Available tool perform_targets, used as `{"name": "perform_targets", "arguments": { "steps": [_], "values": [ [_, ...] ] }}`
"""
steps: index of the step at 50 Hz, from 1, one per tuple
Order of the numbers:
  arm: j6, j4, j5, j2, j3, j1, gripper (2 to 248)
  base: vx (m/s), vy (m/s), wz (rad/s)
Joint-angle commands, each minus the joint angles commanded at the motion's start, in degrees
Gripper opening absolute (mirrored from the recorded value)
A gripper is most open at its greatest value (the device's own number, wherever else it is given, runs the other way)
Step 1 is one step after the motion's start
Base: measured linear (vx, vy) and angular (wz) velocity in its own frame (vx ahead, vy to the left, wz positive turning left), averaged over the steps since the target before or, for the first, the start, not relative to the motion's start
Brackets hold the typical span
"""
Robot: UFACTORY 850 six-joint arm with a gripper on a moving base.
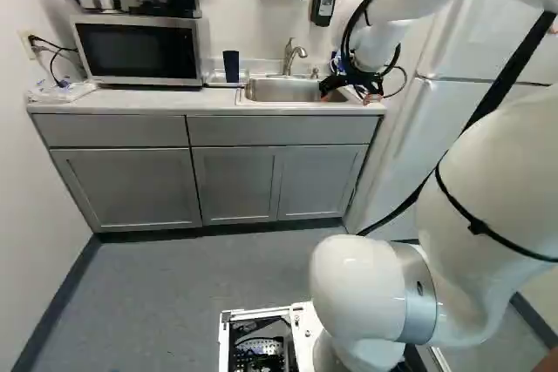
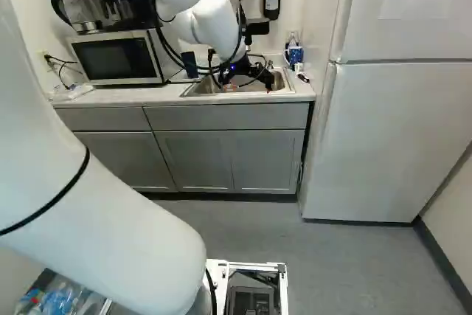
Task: Rinse the cup and place it in the tray
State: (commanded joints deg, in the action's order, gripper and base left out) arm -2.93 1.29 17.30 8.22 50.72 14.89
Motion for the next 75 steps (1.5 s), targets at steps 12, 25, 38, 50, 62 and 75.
{"name": "perform_targets", "arguments": {
  "steps": [12,25,38,50,62,75],
  "values": [
    [0.09,-0.04,-2.14,0.25,-1.45,-0.47,247,0.0,0.0,0.0],
    [0.24,-0.11,-5.49,0.63,-3.73,-1.21,247,0.0,0.0,0.0],
    [0.43,-0.19,-10.0,1.16,-6.79,-2.21,247,0.0,0.0,0.0],
    [0.66,-0.29,-15.07,1.74,-10.24,-3.33,247,0.0,0.0,0.0],
    [0.92,-0.4,-21.06,2.43,-14.31,-4.66,247,0.0,0.0,0.0],
    [1.24,-0.55,-28.59,3.3,-19.42,-6.32,247,0.0,0.0,0.0]
  ]
}}
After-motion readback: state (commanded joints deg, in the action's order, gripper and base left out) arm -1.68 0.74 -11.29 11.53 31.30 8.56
